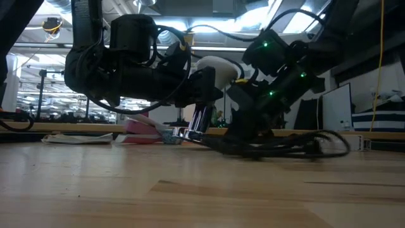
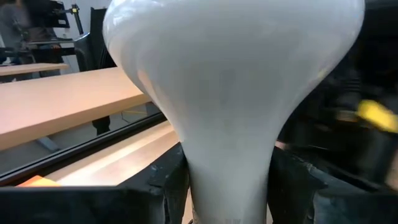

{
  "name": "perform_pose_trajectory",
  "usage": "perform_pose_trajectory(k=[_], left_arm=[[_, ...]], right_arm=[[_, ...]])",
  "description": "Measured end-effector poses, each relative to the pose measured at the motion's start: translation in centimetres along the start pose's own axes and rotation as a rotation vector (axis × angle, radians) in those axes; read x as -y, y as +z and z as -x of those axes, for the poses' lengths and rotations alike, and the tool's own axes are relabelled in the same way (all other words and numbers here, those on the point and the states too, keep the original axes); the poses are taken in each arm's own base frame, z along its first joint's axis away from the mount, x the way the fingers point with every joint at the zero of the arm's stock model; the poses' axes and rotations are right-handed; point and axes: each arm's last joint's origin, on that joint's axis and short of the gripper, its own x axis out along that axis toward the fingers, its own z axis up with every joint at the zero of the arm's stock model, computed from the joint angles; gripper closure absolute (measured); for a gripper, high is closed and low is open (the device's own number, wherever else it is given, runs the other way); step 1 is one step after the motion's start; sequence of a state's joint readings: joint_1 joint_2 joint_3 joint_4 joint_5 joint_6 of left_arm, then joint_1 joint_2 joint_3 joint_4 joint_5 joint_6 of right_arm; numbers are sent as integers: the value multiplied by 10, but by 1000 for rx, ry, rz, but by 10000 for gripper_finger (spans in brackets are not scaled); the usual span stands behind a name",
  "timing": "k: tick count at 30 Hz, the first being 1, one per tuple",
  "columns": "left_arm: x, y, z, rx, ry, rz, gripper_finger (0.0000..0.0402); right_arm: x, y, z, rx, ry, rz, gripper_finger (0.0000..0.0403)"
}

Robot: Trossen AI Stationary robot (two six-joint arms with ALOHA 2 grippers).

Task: Screw lightbulb
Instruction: Remove the lightbulb from the lamp

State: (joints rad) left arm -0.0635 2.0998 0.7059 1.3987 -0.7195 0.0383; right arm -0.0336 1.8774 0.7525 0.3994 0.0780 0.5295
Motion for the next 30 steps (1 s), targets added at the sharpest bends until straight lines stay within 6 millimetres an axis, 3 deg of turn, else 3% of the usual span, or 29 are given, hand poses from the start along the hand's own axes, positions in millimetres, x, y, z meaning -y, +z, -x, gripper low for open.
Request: perform_pose_trajectory(k=[12,24,30], left_arm=[[2,0,2,1,-3,-25,241],[7,3,7,27,-26,-18,241],[12,3,11,31,-50,27,241]], right_arm=[[-10,-5,3,25,-41,34,343],[9,27,41,85,-265,130,343],[23,34,43,87,-335,152,343]])
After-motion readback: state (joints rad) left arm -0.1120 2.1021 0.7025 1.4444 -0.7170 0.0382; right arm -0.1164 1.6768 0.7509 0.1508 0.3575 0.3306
